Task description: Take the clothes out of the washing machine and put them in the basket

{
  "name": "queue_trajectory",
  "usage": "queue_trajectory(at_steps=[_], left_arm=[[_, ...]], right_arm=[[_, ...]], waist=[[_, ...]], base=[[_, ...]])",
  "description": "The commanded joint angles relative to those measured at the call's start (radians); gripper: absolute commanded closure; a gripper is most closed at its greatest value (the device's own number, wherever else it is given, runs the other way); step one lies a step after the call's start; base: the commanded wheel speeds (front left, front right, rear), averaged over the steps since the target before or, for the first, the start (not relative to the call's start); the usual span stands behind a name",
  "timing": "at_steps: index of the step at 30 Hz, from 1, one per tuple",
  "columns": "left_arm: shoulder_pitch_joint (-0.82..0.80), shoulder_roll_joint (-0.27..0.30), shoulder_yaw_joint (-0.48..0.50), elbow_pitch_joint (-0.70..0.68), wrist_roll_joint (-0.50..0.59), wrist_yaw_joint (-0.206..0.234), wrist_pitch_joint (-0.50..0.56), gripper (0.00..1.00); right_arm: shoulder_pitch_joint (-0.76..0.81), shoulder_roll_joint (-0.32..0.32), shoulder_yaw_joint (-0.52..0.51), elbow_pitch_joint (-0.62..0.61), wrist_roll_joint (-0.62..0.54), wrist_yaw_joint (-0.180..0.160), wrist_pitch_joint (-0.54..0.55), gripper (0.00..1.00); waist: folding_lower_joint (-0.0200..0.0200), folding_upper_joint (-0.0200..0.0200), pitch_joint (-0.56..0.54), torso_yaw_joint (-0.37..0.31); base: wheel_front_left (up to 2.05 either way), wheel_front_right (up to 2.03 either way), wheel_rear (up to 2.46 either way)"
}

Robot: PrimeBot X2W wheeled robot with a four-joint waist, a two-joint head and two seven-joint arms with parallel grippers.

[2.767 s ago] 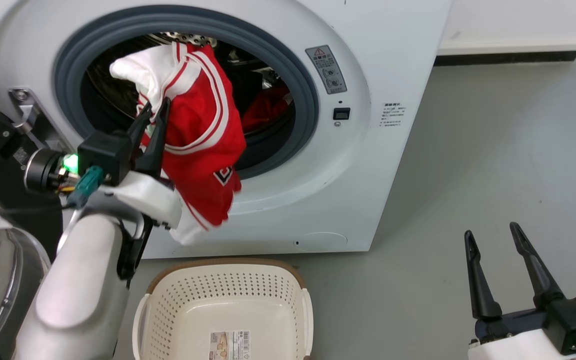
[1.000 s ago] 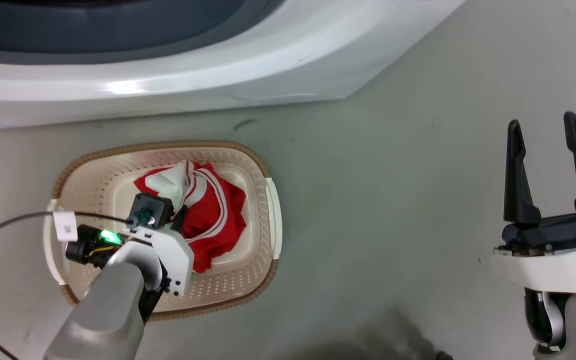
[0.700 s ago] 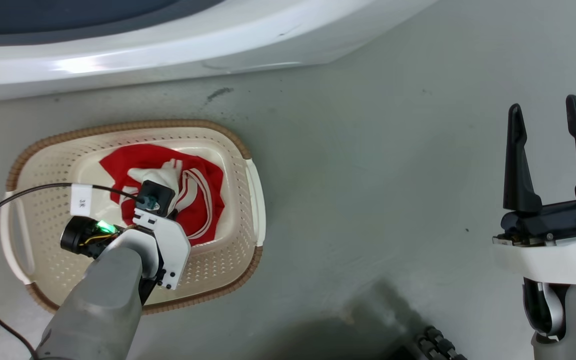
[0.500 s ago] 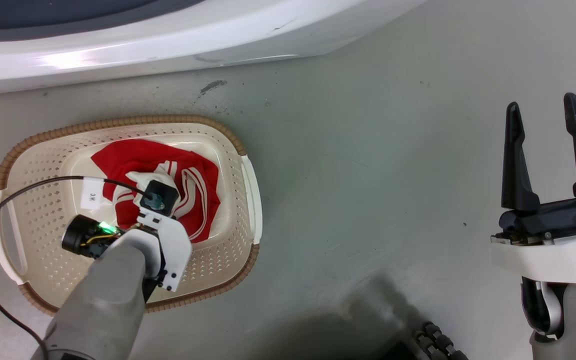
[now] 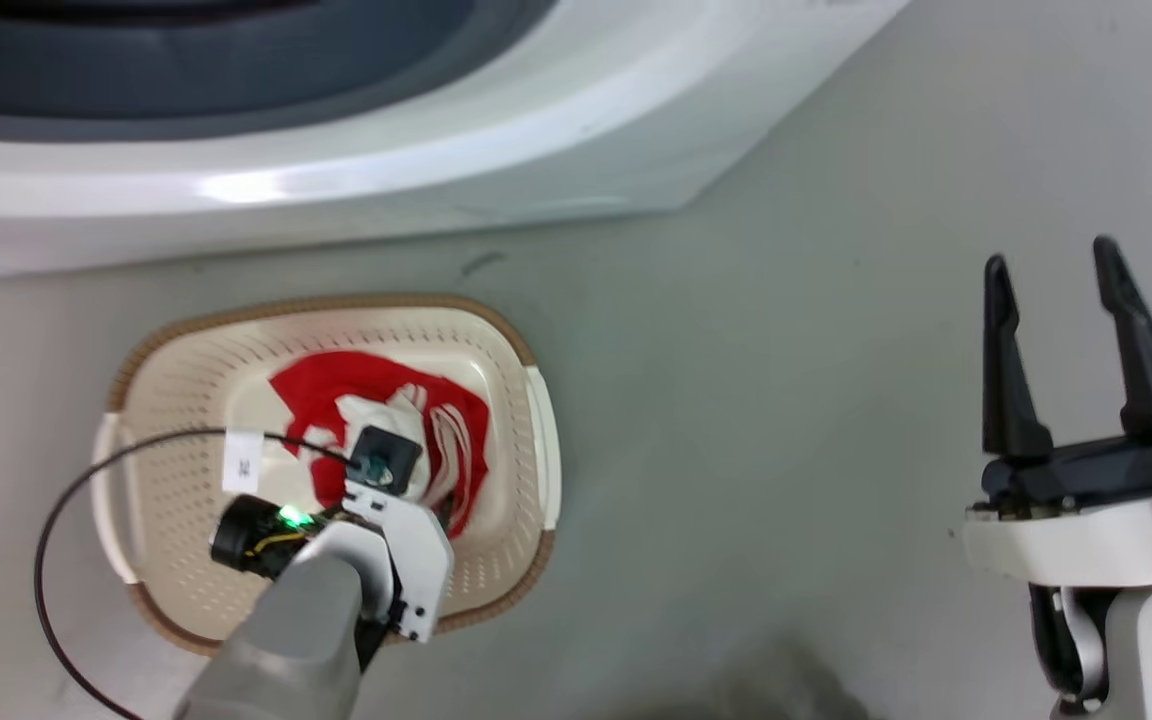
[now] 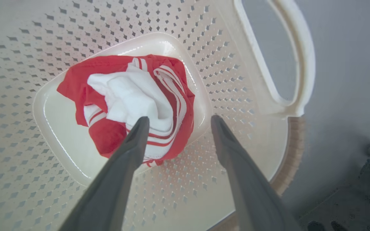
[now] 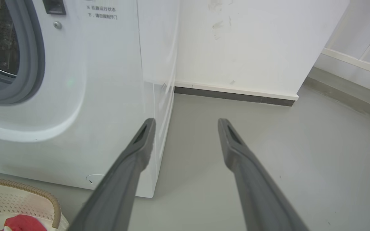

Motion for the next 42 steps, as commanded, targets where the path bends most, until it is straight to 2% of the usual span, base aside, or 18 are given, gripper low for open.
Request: queue_trajectory(at_steps=[1,7,11,15,16,18,19,21,22,23,24,31,37,42], left_arm=[[0.025,-0.010,0.002,0.002,-0.008,0.001,-0.037,0.00],[0.101,-0.029,0.027,-0.014,-0.048,0.013,-0.123,0.00],[0.142,-0.025,0.041,-0.054,-0.058,0.027,-0.139,0.00],[0.222,0.001,0.087,-0.242,-0.061,0.077,-0.144,0.00],[0.222,0.001,0.087,-0.242,-0.061,0.077,-0.144,0.00],[0.265,0.011,0.112,-0.331,-0.056,0.098,-0.142,0.00],[0.303,0.021,0.142,-0.422,-0.049,0.119,-0.142,0.00],[0.349,0.029,0.170,-0.514,-0.038,0.140,-0.142,0.00],[0.349,0.029,0.170,-0.514,-0.038,0.140,-0.142,0.00],[0.393,0.035,0.206,-0.601,-0.027,0.162,-0.142,0.00],[0.393,0.035,0.206,-0.601,-0.027,0.162,-0.142,0.00],[0.517,0.023,0.339,-0.882,0.023,0.220,-0.143,0.00],[0.582,-0.002,0.439,-1.039,0.063,0.231,-0.143,0.00],[0.552,-0.009,0.478,-1.030,0.079,0.199,-0.143,0.00]], right_arm=[[0.023,0.002,-0.002,0.006,-0.012,-0.001,-0.002,0.00],[0.081,0.001,-0.002,0.024,-0.028,-0.001,-0.002,0.00],[0.110,0.001,-0.005,0.029,-0.033,-0.001,-0.002,0.00],[0.152,0.002,-0.011,0.035,-0.036,-0.001,-0.002,0.00],[0.152,0.002,-0.011,0.035,-0.036,-0.001,-0.002,0.00],[0.169,0.002,-0.013,0.038,-0.037,-0.001,-0.002,0.00],[0.181,0.002,-0.013,0.041,-0.038,-0.001,-0.002,0.00],[0.193,0.001,-0.014,0.042,-0.036,-0.001,-0.002,0.00],[0.193,0.001,-0.014,0.042,-0.036,-0.001,-0.002,0.00],[0.206,0.001,-0.015,0.044,-0.034,-0.001,-0.002,0.00],[0.206,0.001,-0.015,0.044,-0.034,-0.001,-0.002,0.00],[0.240,0.001,-0.023,0.049,-0.020,-0.001,-0.002,0.00],[0.253,0.001,-0.033,0.049,-0.011,-0.001,-0.002,0.00],[0.243,0.001,-0.031,0.046,-0.007,-0.001,-0.002,0.00]], waist=[[-0.0001,0.0000,-0.097,0.051],[-0.0001,0.0000,-0.225,0.094],[-0.0001,0.0000,-0.274,0.109],[-0.0001,0.0000,-0.338,0.131],[-0.0001,0.0000,-0.338,0.131],[-0.0001,0.0000,-0.364,0.137],[-0.0001,0.0000,-0.386,0.139],[-0.0001,0.0000,-0.407,0.140],[-0.0001,0.0000,-0.407,0.140],[-0.0001,0.0000,-0.427,0.140],[-0.0001,0.0000,-0.427,0.140],[-0.0001,0.0000,-0.479,0.136],[-0.0001,0.0000,-0.493,0.127],[-0.0001,0.0000,-0.479,0.116]], base=[[0.00,0.00,0.00],[0.00,0.00,0.00],[0.00,0.00,0.00],[0.00,0.00,0.00],[0.00,0.00,0.00],[0.00,0.00,0.00],[0.00,0.00,0.00],[0.00,0.00,0.00],[0.00,0.00,0.00],[0.00,0.00,0.00],[0.00,0.00,0.00],[0.00,0.00,0.00],[0.00,0.00,0.00],[0.00,0.00,0.00]])
